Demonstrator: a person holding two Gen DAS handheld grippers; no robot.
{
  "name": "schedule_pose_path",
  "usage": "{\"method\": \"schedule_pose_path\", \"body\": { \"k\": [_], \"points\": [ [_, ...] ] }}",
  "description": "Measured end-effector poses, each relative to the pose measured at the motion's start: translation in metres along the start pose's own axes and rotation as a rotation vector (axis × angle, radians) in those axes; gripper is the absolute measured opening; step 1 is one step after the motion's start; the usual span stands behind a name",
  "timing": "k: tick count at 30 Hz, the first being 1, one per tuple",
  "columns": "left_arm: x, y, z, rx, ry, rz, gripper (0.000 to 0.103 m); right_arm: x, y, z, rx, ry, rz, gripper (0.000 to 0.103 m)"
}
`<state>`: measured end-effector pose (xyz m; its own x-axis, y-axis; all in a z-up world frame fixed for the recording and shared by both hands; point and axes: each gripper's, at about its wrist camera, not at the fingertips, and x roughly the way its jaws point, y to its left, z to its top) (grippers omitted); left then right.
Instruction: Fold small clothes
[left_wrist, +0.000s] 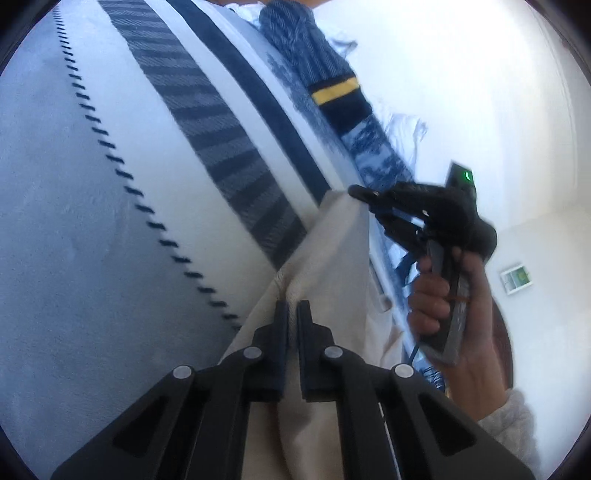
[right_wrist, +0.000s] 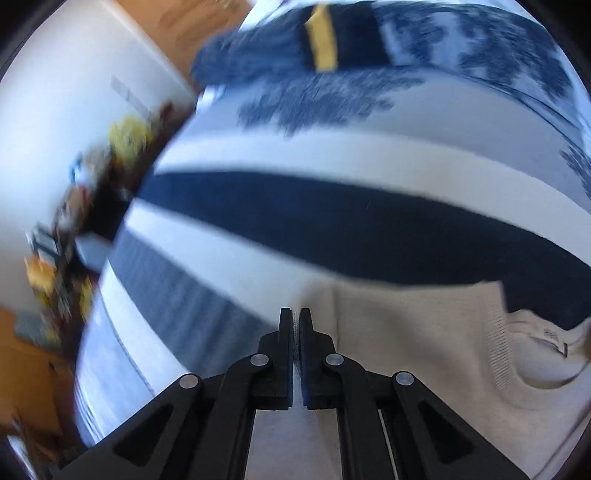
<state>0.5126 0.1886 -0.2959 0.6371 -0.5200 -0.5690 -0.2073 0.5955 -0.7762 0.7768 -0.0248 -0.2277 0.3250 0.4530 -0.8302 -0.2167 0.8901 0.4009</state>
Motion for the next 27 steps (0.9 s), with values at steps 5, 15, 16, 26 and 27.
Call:
{"method": "schedule_pose_path", "body": {
  "k": [5, 15, 16, 26, 27],
  "points": [
    [0.019, 0.023, 0.0, -0.073, 0.062, 0.117, 0.009, 0.046, -0.002, -0.003, 0.017, 0.09, -0.078, 0.003],
    [-0.013, -0.034, -0.013, 0.158, -0.033, 0.196, 0.04, -0.106, -0.027, -0.101, 0.012, -0.053, 0.054, 0.081],
    [-0.019, -0.046, -0.02, 0.198, -0.03, 0.186, 0.043, -0.129, -0.037, -0.126, 0.029, -0.065, 0.067, 0.081],
    [-0.082, -0.066, -0.13, 0.309, 0.081, 0.251, 0.053, -0.217, -0.162, -0.396, 0.398, -0.107, 0.019, 0.062],
    [-0.096, -0.064, -0.147, 0.337, 0.069, 0.281, 0.053, -0.21, -0.17, -0.409, 0.435, -0.094, 0.032, 0.048]
  ]
}}
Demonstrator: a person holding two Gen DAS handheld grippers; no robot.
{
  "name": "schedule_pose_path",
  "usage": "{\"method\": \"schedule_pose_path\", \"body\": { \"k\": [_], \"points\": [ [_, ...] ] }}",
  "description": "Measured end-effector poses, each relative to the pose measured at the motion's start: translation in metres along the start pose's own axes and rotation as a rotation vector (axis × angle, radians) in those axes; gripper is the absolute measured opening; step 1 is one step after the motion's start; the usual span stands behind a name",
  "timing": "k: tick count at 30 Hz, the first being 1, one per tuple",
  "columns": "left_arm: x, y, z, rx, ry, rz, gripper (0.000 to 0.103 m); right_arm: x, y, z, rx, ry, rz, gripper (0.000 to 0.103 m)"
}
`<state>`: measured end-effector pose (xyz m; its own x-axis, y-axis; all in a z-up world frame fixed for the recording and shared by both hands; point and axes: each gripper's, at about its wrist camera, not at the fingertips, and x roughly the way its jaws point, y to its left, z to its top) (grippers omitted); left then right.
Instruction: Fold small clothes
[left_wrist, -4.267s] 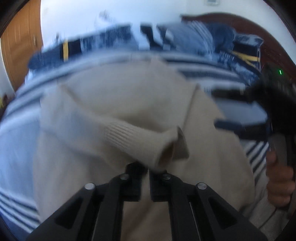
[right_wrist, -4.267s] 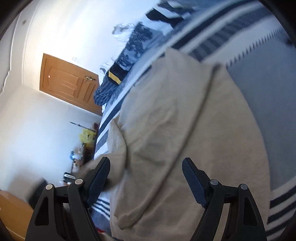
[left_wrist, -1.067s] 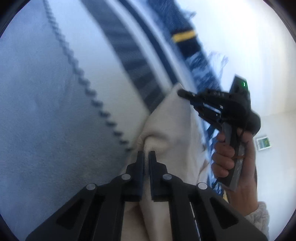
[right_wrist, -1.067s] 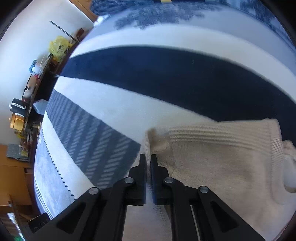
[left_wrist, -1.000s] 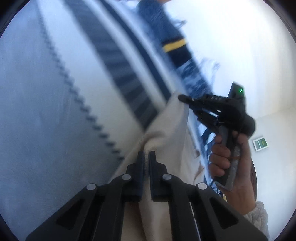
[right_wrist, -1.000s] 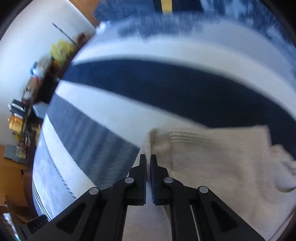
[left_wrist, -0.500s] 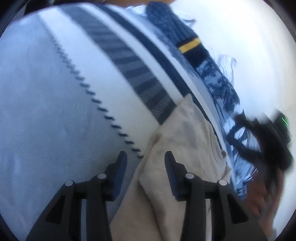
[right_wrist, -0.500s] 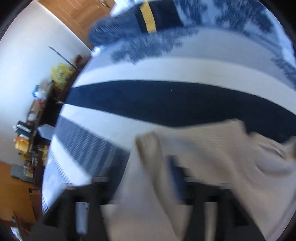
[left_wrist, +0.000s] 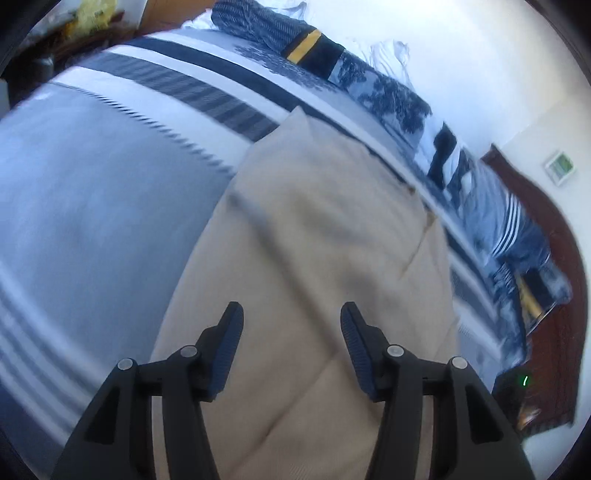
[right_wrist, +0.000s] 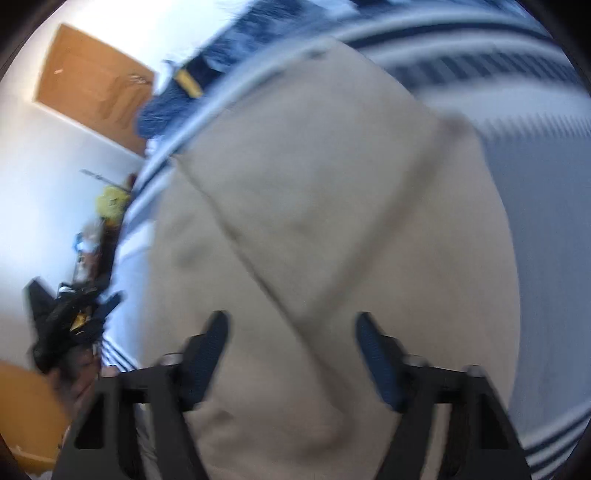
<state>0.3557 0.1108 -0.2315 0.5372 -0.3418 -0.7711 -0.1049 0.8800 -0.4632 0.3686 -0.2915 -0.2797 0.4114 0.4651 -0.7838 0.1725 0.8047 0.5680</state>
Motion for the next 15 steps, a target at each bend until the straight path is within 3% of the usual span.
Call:
{"method": "schedule_pose_path", "body": {
  "k": [2, 3, 4, 8, 10, 12, 13, 14, 15],
  "points": [
    [-0.025, 0.008, -0.033, 0.028, -0.025, 0.038, 0.053, 0.008, -0.012, -0.013, 0.078, 0.014, 0.099, 0.037],
    [-0.037, 0.014, -0.048, 0.033, -0.035, 0.053, 0.053, 0.006, -0.011, -0.018, 0.082, 0.003, 0.132, 0.015],
    [-0.048, 0.02, -0.062, 0.036, -0.049, 0.074, 0.053, 0.002, -0.006, -0.023, 0.067, -0.012, 0.146, 0.004],
    [-0.068, 0.049, -0.096, -0.018, -0.056, 0.162, 0.054, -0.016, 0.005, -0.033, 0.076, -0.044, 0.144, 0.005],
    [-0.071, 0.061, -0.104, -0.027, -0.043, 0.19, 0.054, -0.01, 0.002, -0.035, 0.086, -0.032, 0.062, 0.007],
    [-0.076, 0.07, -0.107, -0.032, -0.045, 0.216, 0.054, -0.004, -0.002, -0.039, 0.075, 0.009, -0.009, 0.019],
    [-0.078, 0.073, -0.108, -0.038, -0.05, 0.217, 0.054, -0.012, -0.004, -0.044, 0.09, 0.0, 0.021, 0.023],
    [-0.081, 0.076, -0.111, -0.038, -0.056, 0.215, 0.054, -0.026, -0.006, -0.051, 0.099, -0.028, 0.066, 0.047],
    [-0.083, 0.079, -0.114, -0.031, -0.058, 0.214, 0.054, -0.039, -0.007, -0.059, 0.095, -0.056, 0.094, 0.08]
  ]
}}
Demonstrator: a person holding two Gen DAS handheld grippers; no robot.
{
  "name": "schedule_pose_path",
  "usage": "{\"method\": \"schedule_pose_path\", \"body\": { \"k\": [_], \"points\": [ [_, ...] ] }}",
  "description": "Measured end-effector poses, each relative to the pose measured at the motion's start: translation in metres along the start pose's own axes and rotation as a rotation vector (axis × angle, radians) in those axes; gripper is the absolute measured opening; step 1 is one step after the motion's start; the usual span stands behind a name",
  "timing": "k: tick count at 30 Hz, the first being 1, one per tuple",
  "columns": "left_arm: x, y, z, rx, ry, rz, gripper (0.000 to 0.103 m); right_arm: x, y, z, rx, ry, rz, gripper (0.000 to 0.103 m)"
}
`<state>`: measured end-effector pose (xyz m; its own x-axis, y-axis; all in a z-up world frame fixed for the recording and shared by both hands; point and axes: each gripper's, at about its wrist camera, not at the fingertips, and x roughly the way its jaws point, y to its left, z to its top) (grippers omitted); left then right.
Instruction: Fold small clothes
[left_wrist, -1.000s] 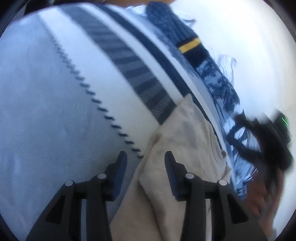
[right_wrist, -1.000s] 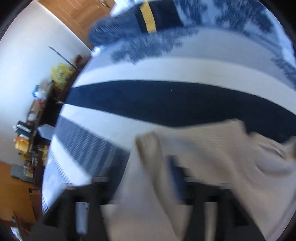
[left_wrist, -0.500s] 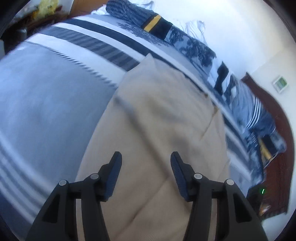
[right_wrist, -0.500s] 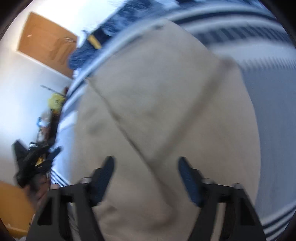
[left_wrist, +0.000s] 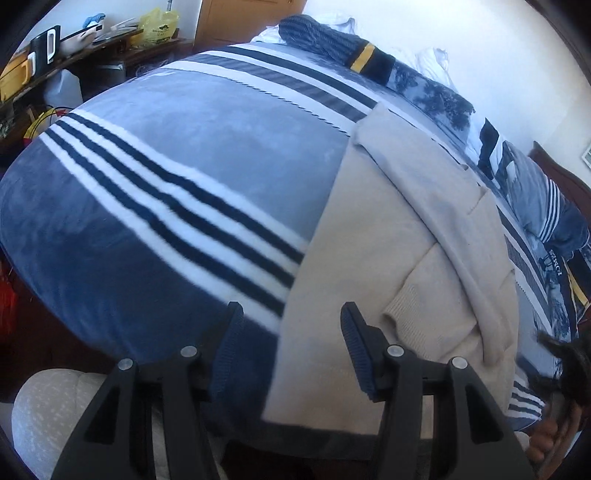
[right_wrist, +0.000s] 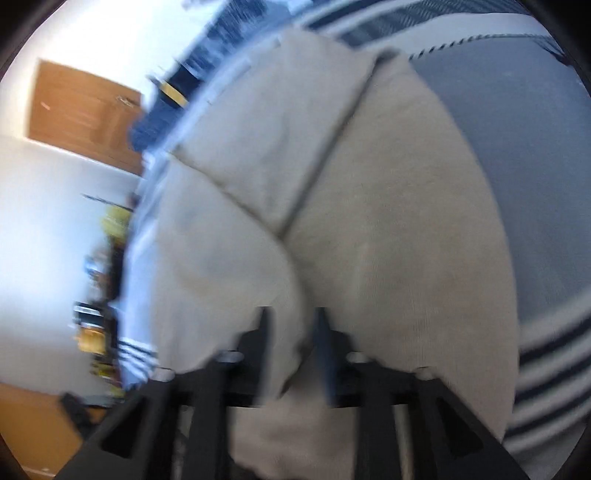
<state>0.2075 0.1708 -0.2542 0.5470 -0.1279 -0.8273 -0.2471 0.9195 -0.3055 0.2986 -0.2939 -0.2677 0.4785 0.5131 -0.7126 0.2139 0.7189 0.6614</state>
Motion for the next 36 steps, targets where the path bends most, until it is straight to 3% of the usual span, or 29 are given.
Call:
{"method": "schedule_pose_path", "body": {
  "k": [2, 5, 10, 14, 17, 20, 24, 31, 34, 35, 36],
  "points": [
    [0.003, 0.003, -0.004, 0.007, 0.024, -0.004, 0.054, -0.032, -0.005, -0.019, -0.02, -0.081, -0.011, 0.097],
    [0.014, 0.007, -0.009, -0.022, 0.097, -0.046, 0.054, -0.066, -0.031, -0.05, -0.04, -0.137, -0.062, 0.097],
    [0.027, -0.003, -0.016, -0.013, 0.168, -0.06, 0.054, -0.097, -0.09, -0.076, 0.09, -0.146, -0.105, 0.096],
    [0.027, -0.002, -0.019, -0.03, 0.168, -0.065, 0.054, -0.099, -0.116, -0.081, 0.142, -0.099, -0.073, 0.073],
    [0.028, 0.002, -0.022, -0.051, 0.182, -0.085, 0.054, -0.09, -0.113, -0.089, 0.137, -0.042, -0.056, 0.07],
    [0.025, 0.003, -0.024, -0.054, 0.189, -0.11, 0.053, -0.079, -0.105, -0.091, 0.094, -0.016, -0.111, 0.068],
    [0.029, -0.004, -0.029, -0.037, 0.216, -0.122, 0.053, -0.073, -0.094, -0.091, 0.034, 0.001, -0.146, 0.044],
    [0.04, -0.008, -0.033, -0.041, 0.262, -0.117, 0.052, -0.067, -0.105, -0.094, 0.076, 0.033, -0.138, 0.041],
    [0.039, -0.005, -0.034, -0.059, 0.27, -0.135, 0.036, -0.061, -0.105, -0.094, 0.068, 0.052, -0.15, 0.04],
    [0.039, -0.005, -0.034, -0.058, 0.271, -0.134, 0.028, -0.062, -0.103, -0.094, 0.062, 0.048, -0.154, 0.032],
    [0.039, -0.005, -0.035, -0.058, 0.269, -0.132, 0.021, -0.062, -0.102, -0.094, 0.06, 0.045, -0.158, 0.016]
  ]
}}
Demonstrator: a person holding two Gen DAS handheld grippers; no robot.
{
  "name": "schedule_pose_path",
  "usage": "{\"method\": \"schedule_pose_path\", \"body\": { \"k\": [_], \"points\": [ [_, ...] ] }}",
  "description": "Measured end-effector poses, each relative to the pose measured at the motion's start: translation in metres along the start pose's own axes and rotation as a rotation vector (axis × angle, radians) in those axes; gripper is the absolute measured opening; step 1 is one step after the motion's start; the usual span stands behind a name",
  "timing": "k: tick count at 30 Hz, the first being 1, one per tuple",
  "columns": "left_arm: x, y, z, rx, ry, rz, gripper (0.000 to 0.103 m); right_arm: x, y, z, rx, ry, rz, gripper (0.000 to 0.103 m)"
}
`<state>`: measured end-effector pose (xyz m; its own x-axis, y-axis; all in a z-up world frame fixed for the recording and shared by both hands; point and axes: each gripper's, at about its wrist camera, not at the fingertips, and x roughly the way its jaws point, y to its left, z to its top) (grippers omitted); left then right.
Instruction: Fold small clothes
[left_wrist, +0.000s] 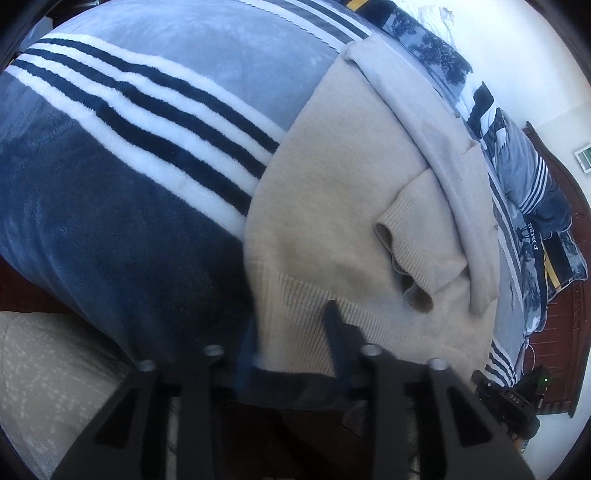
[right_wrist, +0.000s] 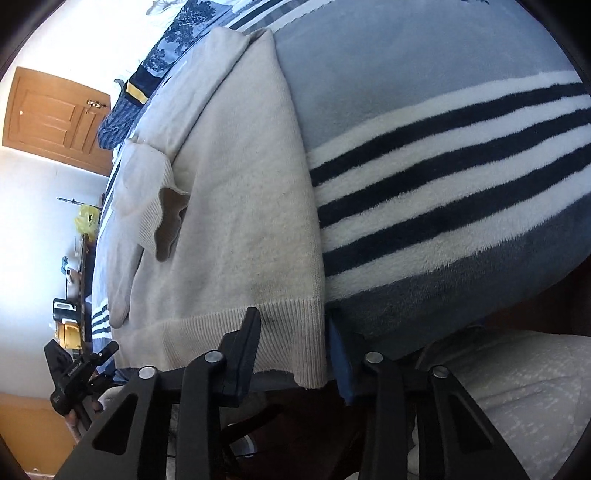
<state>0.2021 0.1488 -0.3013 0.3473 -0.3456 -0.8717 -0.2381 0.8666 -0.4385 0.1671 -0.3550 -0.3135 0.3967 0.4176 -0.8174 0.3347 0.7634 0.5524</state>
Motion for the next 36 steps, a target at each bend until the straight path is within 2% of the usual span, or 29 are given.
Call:
{"method": "schedule_pose_path", "body": {
  "k": [1, 2, 6, 11, 13, 17, 22, 25, 28, 32, 35, 36],
  "points": [
    [0.0, 0.0, 0.0, -0.001, 0.0, 0.001, 0.011, 0.0, 0.0, 0.0, 0.002, 0.002, 0.002, 0.01],
    [0.0, 0.0, -0.001, -0.003, 0.001, -0.001, 0.009, 0.0, -0.001, 0.0, 0.007, 0.002, 0.011, 0.007],
    [-0.009, -0.003, -0.002, 0.005, -0.01, 0.004, 0.006, -0.004, 0.004, 0.0, -0.001, -0.012, 0.02, 0.005],
    [-0.057, 0.0, -0.009, -0.03, -0.075, -0.125, 0.006, -0.048, 0.006, -0.002, -0.007, -0.111, 0.067, 0.003],
    [-0.06, 0.003, -0.013, -0.034, -0.066, -0.134, 0.006, -0.061, 0.005, -0.005, -0.016, -0.129, 0.053, 0.002],
    [-0.045, 0.004, -0.023, -0.035, -0.018, -0.086, 0.005, -0.055, 0.005, -0.008, -0.035, -0.102, -0.03, 0.002],
    [-0.075, -0.009, -0.037, 0.031, -0.056, -0.079, 0.005, -0.073, 0.017, -0.01, -0.075, -0.126, -0.045, 0.002],
    [-0.069, -0.008, -0.044, 0.057, -0.026, -0.048, 0.005, -0.085, 0.016, -0.02, -0.112, -0.132, -0.093, 0.002],
    [-0.052, -0.001, -0.044, 0.029, 0.02, -0.024, 0.005, -0.077, 0.009, -0.022, -0.099, -0.107, -0.119, 0.002],
    [-0.052, -0.005, -0.041, 0.046, 0.016, -0.019, 0.006, -0.066, 0.008, -0.014, -0.1, -0.085, -0.169, 0.003],
    [-0.057, -0.011, -0.048, 0.086, -0.019, 0.048, 0.007, -0.065, 0.003, -0.015, -0.077, -0.083, -0.187, 0.009],
    [-0.062, -0.013, -0.051, 0.098, -0.039, 0.061, 0.008, -0.068, 0.003, -0.017, -0.064, -0.09, -0.183, 0.021]
  ]
}}
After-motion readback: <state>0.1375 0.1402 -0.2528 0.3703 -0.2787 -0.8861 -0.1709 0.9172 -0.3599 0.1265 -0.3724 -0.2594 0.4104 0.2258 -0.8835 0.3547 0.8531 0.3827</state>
